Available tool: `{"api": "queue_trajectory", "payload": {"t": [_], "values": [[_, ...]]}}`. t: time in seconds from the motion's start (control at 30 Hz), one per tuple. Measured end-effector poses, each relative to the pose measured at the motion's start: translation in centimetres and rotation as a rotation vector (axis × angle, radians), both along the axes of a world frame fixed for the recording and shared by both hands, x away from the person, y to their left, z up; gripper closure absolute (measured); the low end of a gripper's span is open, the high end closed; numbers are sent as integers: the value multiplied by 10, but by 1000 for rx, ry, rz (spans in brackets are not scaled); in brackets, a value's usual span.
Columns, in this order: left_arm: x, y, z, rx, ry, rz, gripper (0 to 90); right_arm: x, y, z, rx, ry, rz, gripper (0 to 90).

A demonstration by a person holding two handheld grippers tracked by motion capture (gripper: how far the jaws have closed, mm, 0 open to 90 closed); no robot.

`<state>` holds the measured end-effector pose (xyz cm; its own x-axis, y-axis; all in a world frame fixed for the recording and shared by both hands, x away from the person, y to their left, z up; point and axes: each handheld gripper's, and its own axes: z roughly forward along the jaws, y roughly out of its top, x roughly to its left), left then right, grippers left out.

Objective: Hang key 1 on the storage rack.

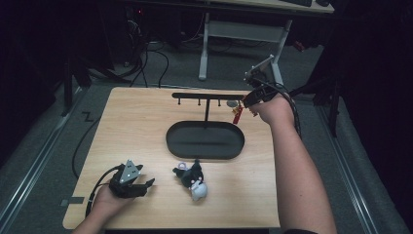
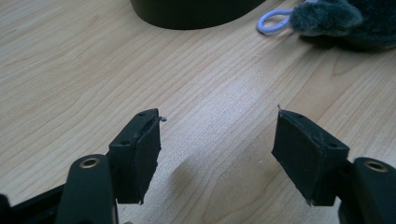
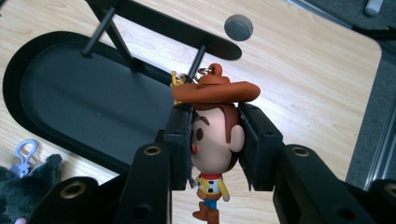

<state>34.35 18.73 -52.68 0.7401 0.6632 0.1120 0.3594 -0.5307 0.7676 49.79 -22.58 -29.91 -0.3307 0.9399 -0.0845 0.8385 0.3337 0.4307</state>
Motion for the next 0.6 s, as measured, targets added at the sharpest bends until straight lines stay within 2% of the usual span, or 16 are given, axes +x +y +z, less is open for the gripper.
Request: {"api": "queue_trajectory", "payload": {"t": [0.37,0.6], "values": [[0,-2,-1,4,-1,-7,323,-7,-11,-24,18,29,-21,672],[-1,-4,-1,8,2,-15,323,-10,-12,-53,39,50,-21,670]]}}
